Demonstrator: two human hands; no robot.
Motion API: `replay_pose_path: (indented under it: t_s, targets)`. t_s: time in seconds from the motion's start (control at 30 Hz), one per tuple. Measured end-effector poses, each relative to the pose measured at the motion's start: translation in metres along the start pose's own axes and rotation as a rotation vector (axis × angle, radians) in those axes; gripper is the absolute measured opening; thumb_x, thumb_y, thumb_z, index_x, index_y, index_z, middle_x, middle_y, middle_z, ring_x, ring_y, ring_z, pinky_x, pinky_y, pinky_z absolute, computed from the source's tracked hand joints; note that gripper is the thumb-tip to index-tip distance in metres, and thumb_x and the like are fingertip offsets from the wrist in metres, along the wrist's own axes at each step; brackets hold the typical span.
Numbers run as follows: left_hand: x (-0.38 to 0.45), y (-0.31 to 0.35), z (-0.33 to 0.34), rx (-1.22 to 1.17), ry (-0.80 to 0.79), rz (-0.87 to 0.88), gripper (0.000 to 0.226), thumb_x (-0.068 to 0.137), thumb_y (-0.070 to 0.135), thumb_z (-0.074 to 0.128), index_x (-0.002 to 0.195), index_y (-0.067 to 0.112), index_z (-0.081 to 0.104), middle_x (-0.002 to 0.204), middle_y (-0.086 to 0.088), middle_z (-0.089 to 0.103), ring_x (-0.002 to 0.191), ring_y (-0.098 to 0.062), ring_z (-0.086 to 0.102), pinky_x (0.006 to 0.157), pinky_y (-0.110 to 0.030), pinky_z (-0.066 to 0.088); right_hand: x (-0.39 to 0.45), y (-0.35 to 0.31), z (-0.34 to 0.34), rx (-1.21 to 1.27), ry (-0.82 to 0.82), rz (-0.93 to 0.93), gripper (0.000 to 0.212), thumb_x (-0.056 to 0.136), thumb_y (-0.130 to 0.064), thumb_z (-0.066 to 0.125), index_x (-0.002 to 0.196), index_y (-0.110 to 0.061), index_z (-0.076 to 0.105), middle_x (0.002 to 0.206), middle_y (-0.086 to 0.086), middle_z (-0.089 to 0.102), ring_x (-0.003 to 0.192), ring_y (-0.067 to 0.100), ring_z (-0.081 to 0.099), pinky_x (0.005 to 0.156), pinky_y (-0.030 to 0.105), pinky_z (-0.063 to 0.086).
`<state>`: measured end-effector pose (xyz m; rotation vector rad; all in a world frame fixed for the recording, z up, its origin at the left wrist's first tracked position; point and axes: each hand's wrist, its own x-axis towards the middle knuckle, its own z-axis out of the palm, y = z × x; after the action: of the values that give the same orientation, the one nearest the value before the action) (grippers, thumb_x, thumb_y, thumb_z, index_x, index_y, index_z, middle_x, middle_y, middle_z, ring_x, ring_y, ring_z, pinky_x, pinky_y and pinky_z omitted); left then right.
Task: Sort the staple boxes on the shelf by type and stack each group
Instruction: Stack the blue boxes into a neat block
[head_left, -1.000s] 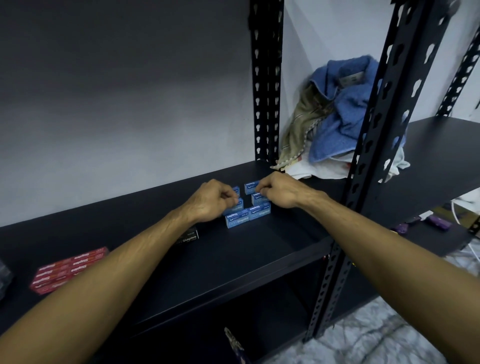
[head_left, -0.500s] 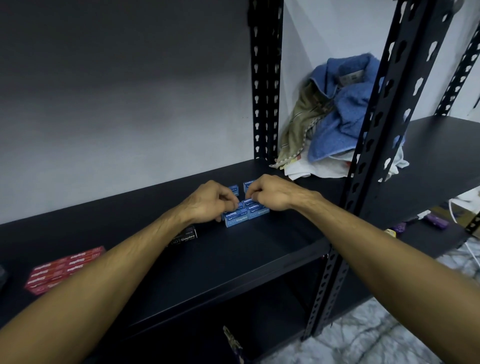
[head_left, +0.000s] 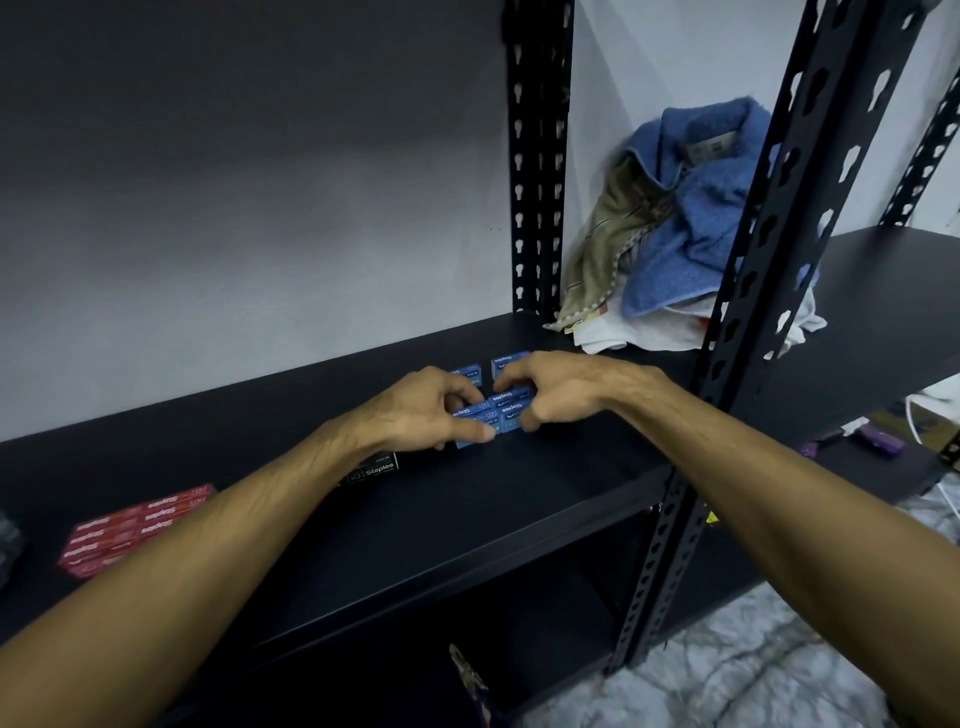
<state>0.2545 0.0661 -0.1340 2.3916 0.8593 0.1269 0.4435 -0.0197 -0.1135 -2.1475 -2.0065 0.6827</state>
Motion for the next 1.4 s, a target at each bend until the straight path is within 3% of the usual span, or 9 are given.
replay_pose_path:
  t_s: [0.1, 0.27, 0.6, 0.97, 1.13, 1.27, 1.33, 1.4]
  targets:
    - [0.001, 0.002, 0.004, 0.076, 0.028, 0.014, 0.035, 0.078, 0.043, 0.078, 0.108, 0.03, 0.067, 0.092, 0.006, 0.071, 0.066, -0.005, 0.064, 0.069, -0.025, 0.054, 0.002, -0.001, 0.004, -0.044, 0.038, -0.014, 0.048, 0.078, -0.021, 0.075, 0.121, -0.033, 0.059, 0.097, -0.012, 0.057, 0.085, 0.007, 0.056, 0.07, 0.028, 0.044]
    - [0.001, 0.005, 0.008, 0.099, 0.067, 0.037, 0.028, 0.082, 0.033, 0.076, 0.108, 0.026, 0.068, 0.09, 0.005, 0.07, 0.069, -0.006, 0.064, 0.067, -0.022, 0.052, 0.001, -0.004, 0.007, -0.085, 0.092, -0.053, 0.034, 0.084, -0.018, 0.072, 0.115, -0.029, 0.065, 0.088, -0.015, 0.051, 0.078, 0.003, 0.051, 0.06, 0.022, 0.037]
    - [0.0, 0.006, 0.011, 0.105, 0.129, 0.022, 0.022, 0.082, 0.028, 0.075, 0.103, 0.021, 0.07, 0.083, 0.003, 0.071, 0.069, -0.012, 0.067, 0.072, -0.033, 0.059, 0.003, -0.004, 0.007, -0.118, 0.081, -0.063, 0.034, 0.086, -0.02, 0.071, 0.119, -0.03, 0.064, 0.089, -0.015, 0.048, 0.078, 0.004, 0.048, 0.064, 0.025, 0.037]
    - [0.0, 0.006, 0.011, 0.11, 0.128, 0.03, 0.023, 0.083, 0.026, 0.075, 0.105, 0.022, 0.07, 0.083, 0.006, 0.069, 0.072, -0.008, 0.065, 0.063, -0.019, 0.05, 0.007, -0.002, 0.007, -0.108, 0.075, -0.064, 0.032, 0.086, -0.021, 0.071, 0.116, -0.031, 0.064, 0.088, -0.015, 0.049, 0.078, 0.004, 0.05, 0.064, 0.025, 0.038]
    - [0.0, 0.004, 0.007, 0.123, 0.108, 0.011, 0.033, 0.082, 0.04, 0.075, 0.108, 0.024, 0.068, 0.087, 0.006, 0.068, 0.074, -0.008, 0.064, 0.062, -0.02, 0.046, 0.006, -0.001, 0.007, -0.106, 0.081, -0.056, 0.036, 0.084, -0.025, 0.074, 0.118, -0.029, 0.064, 0.088, -0.015, 0.051, 0.077, 0.004, 0.051, 0.063, 0.025, 0.038]
    - [-0.002, 0.002, -0.012, 0.048, 0.211, 0.009, 0.034, 0.082, 0.052, 0.071, 0.103, 0.025, 0.069, 0.089, 0.007, 0.067, 0.07, -0.004, 0.061, 0.065, -0.022, 0.045, 0.006, 0.004, 0.0, -0.055, 0.095, -0.008, 0.061, 0.078, -0.046, 0.075, 0.132, -0.028, 0.055, 0.107, -0.009, 0.058, 0.094, 0.011, 0.058, 0.082, 0.029, 0.047]
    - [0.0, -0.002, -0.019, 0.01, 0.291, 0.011, 0.028, 0.086, 0.049, 0.068, 0.099, 0.025, 0.071, 0.091, 0.007, 0.069, 0.064, -0.002, 0.058, 0.065, -0.024, 0.046, 0.006, 0.007, -0.004, 0.008, 0.112, 0.016, 0.06, 0.078, -0.057, 0.07, 0.129, -0.029, 0.057, 0.112, -0.009, 0.059, 0.101, 0.011, 0.058, 0.091, 0.032, 0.047]
    - [0.005, -0.008, -0.022, -0.004, 0.345, 0.007, 0.023, 0.09, 0.043, 0.064, 0.098, 0.022, 0.072, 0.093, 0.007, 0.071, 0.061, 0.001, 0.056, 0.064, -0.024, 0.045, 0.009, 0.009, -0.007, 0.082, 0.192, 0.004, 0.052, 0.079, -0.063, 0.065, 0.118, -0.029, 0.064, 0.108, -0.011, 0.064, 0.099, 0.01, 0.06, 0.091, 0.034, 0.049]
